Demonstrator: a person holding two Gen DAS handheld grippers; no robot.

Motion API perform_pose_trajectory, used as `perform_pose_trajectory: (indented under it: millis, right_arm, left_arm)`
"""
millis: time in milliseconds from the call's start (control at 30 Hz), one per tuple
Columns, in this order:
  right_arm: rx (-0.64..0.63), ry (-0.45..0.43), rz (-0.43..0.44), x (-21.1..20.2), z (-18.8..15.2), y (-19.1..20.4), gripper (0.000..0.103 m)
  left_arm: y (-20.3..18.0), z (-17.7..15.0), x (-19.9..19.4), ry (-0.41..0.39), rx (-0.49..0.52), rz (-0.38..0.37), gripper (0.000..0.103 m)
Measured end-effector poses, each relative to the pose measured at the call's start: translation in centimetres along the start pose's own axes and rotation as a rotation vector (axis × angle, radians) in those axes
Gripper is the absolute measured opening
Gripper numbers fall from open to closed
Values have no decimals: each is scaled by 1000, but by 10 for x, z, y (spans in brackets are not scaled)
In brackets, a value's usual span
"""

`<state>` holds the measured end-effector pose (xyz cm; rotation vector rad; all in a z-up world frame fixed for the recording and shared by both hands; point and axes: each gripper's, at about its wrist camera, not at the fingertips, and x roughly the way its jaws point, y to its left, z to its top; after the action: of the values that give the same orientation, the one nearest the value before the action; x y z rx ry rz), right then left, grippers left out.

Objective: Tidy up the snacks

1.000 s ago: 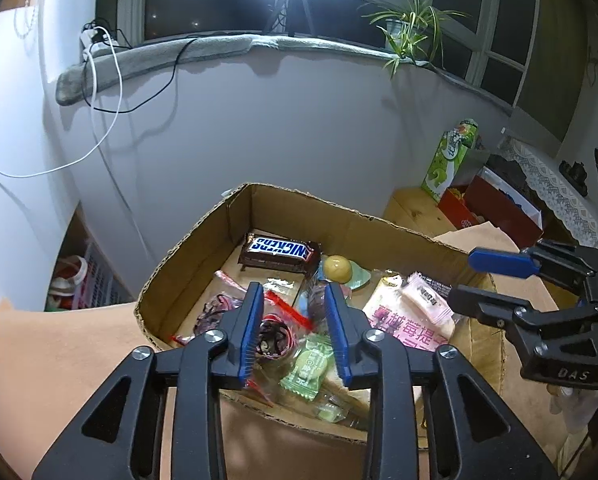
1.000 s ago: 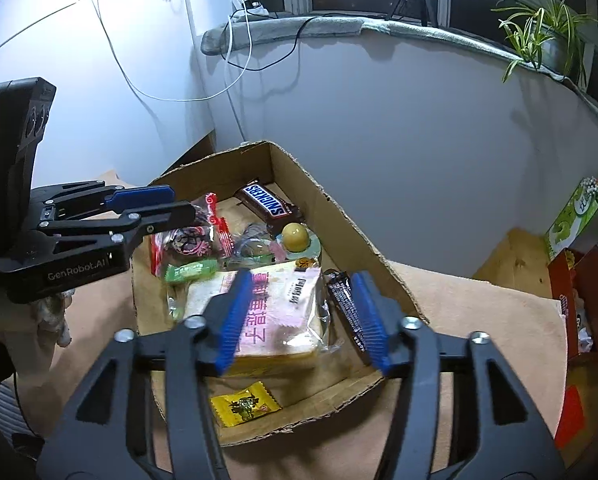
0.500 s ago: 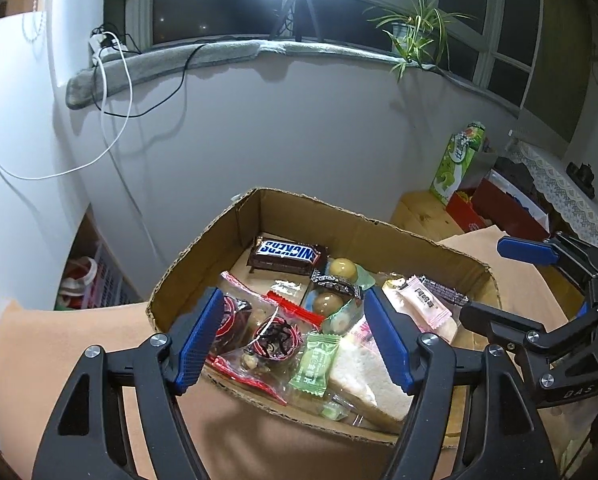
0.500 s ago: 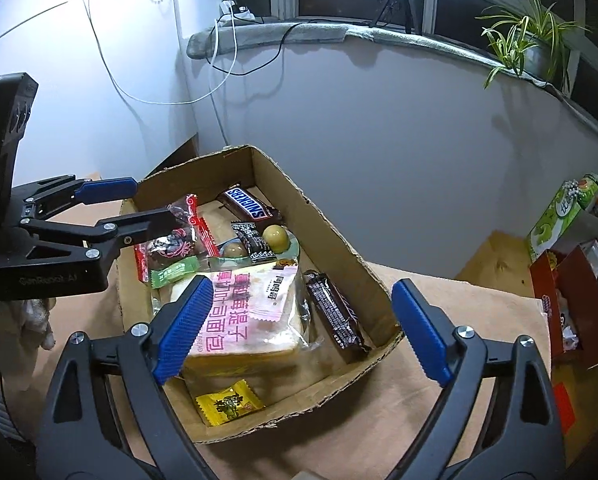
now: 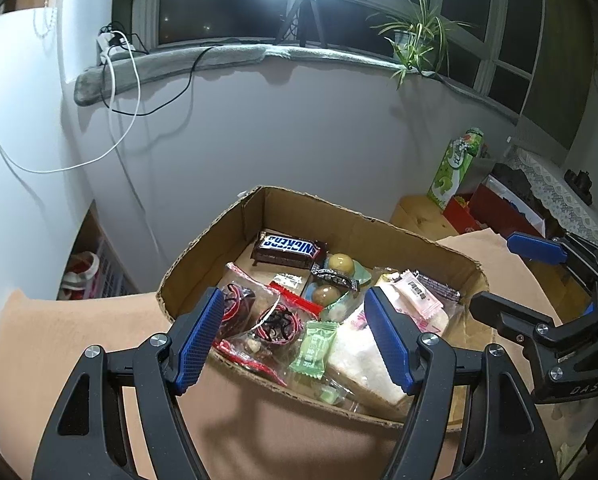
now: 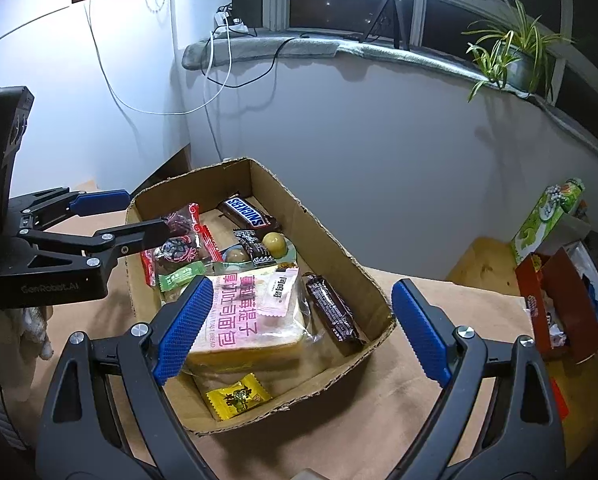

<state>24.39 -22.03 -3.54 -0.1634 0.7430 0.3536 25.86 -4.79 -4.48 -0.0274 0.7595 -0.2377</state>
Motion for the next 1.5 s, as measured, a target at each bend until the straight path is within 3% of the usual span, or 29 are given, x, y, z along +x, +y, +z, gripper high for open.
perform_pose_trajectory:
  millis: [600,1500]
  right_arm:
    - [-23,-60,-30,-37,-6,22,93]
    - [82,-127,-74,-81,-30,24,93]
  left_arm:
    - [2,-14,-34,-33,-22,-3,72]
    - [-8,-44,-80,-110,-43,32,73]
